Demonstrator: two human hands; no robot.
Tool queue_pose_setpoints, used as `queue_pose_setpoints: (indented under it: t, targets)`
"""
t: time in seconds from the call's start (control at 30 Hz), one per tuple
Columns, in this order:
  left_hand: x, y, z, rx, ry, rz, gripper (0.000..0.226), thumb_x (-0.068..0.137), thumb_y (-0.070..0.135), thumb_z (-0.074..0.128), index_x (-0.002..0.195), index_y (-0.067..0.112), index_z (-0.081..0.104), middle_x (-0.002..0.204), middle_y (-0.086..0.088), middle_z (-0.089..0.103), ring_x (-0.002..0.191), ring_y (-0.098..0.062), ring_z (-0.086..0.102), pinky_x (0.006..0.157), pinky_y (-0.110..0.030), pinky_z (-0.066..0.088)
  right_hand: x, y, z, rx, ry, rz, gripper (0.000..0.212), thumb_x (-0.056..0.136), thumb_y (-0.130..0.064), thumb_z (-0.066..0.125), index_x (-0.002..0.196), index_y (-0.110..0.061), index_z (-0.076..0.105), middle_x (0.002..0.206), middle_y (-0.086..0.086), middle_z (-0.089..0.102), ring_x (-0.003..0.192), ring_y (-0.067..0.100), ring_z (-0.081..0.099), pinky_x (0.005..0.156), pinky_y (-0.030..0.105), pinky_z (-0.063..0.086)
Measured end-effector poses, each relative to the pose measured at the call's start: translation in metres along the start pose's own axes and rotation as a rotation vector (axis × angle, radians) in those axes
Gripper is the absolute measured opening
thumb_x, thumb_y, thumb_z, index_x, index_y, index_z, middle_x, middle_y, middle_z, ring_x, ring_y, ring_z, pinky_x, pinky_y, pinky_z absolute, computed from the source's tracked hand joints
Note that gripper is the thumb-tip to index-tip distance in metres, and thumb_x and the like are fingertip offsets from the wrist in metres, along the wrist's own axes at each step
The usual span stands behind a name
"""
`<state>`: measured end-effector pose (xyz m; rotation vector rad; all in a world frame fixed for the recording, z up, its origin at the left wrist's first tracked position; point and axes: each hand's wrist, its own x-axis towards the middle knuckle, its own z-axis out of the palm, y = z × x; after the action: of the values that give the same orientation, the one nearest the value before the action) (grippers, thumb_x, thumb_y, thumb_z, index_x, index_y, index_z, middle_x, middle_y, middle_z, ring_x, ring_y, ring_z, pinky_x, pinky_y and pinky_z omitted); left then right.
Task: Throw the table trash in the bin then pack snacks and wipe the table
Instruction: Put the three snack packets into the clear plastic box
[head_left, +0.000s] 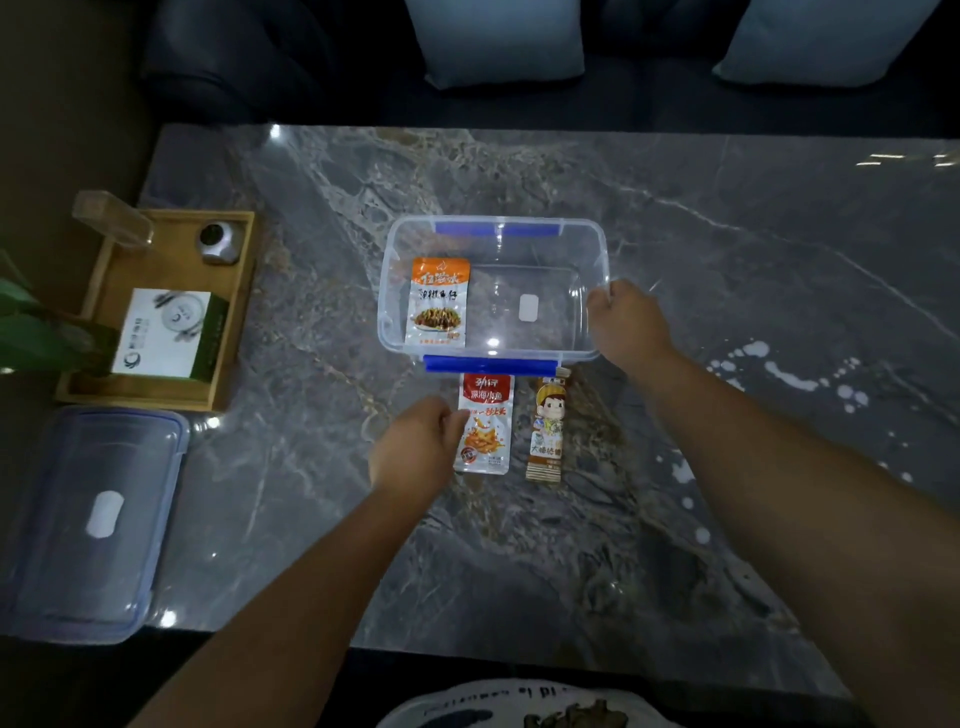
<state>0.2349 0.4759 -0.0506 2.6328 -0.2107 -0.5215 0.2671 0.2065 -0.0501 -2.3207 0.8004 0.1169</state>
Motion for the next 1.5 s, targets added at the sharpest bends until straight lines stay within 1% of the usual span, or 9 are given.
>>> queue_pose_setpoints:
  t: [0.2,0.4,0.63,0.83,0.97,1.2,1.3,1.4,1.5]
  targets:
    - [0.006,0.007,0.025,0.098,-0.031,-0.132,0.047,0.088,0.057,0.052,0.119,0.022,0.049,0.118,-0.002,0.055,0.101,-0.023,0.06,0.075,-0.037,0.05,-0.002,-0.002,-0.001,0.039,-0.005,0.006,0.028,0.098,-0.034,0.037,0.096,-0.013,0.056,0.088,0.007,0.059,0.08,0.025,0.058,0.068,0.032,0.044]
    - [0.014,0.01,0.036,0.241,-0.051,-0.035,0.06,0.086,0.055,0.057,0.131,0.018,0.042,0.126,-0.005,0.053,0.113,-0.025,0.055,0.089,-0.04,0.048,-0.004,-0.004,-0.003,0.041,0.007,-0.005,0.034,0.098,-0.03,0.036,0.11,-0.007,0.057,0.092,0.006,0.057,0.08,0.023,0.055,0.067,0.029,0.038]
    - [0.023,-0.005,0.034,-0.095,-0.11,-0.09,0.039,0.079,0.042,0.071,0.112,0.029,0.055,0.109,0.006,0.065,0.097,-0.017,0.065,0.082,-0.043,0.054,-0.002,-0.002,-0.001,0.134,-0.007,-0.01,0.032,0.098,-0.03,0.038,0.114,-0.009,0.057,0.095,0.006,0.059,0.079,0.021,0.055,0.063,0.026,0.036]
    - [0.027,-0.009,0.028,-0.202,-0.163,-0.086,0.035,0.083,0.036,0.069,0.114,0.028,0.057,0.11,0.004,0.068,0.098,-0.017,0.066,0.086,-0.046,0.054,0.0,0.0,0.0,0.131,-0.015,0.0,0.034,0.098,-0.031,0.038,0.112,-0.007,0.057,0.093,0.008,0.058,0.079,0.023,0.056,0.067,0.028,0.039]
    - [0.025,-0.007,0.017,-0.215,-0.23,-0.068,0.026,0.091,0.029,0.061,0.116,0.024,0.054,0.112,0.003,0.068,0.099,-0.017,0.064,0.086,-0.038,0.051,0.001,0.0,0.0,0.116,-0.017,-0.006,0.035,0.099,-0.031,0.037,0.111,-0.006,0.057,0.093,0.009,0.059,0.078,0.023,0.055,0.067,0.028,0.038]
    - [-0.002,-0.015,-0.027,-0.433,-0.481,-0.03,0.003,0.091,0.02,0.063,0.092,0.022,0.06,0.089,0.005,0.071,0.079,-0.004,0.069,0.072,-0.029,0.053,0.002,0.004,0.005,0.119,-0.02,-0.004,0.034,0.1,-0.034,0.036,0.105,-0.008,0.057,0.087,0.008,0.06,0.07,0.018,0.056,0.056,0.027,0.039]
    - [-0.015,-0.001,-0.049,-0.577,-0.533,-0.016,0.002,0.091,0.016,0.063,0.092,0.015,0.062,0.09,-0.001,0.074,0.084,-0.011,0.071,0.071,-0.023,0.053,0.004,0.005,0.007,0.1,-0.025,0.01,0.035,0.099,-0.035,0.035,0.099,-0.008,0.057,0.083,0.009,0.06,0.071,0.022,0.058,0.055,0.027,0.038]
    - [-0.005,0.017,-0.067,-0.685,-0.454,0.03,0.005,0.091,0.014,0.061,0.096,0.015,0.063,0.094,-0.003,0.075,0.089,-0.021,0.071,0.078,-0.033,0.056,0.006,0.005,0.008,0.114,-0.034,0.028,0.039,0.098,-0.038,0.034,0.099,-0.007,0.057,0.085,0.012,0.063,0.075,0.027,0.06,0.06,0.03,0.042]
    - [0.035,0.035,-0.077,-0.63,-0.222,0.014,0.006,0.089,0.026,0.064,0.091,0.021,0.065,0.091,-0.009,0.073,0.088,-0.034,0.068,0.081,-0.05,0.055,0.006,0.004,0.009,0.098,-0.034,0.037,0.041,0.097,-0.038,0.033,0.1,-0.006,0.057,0.087,0.015,0.064,0.075,0.028,0.06,0.062,0.033,0.044]
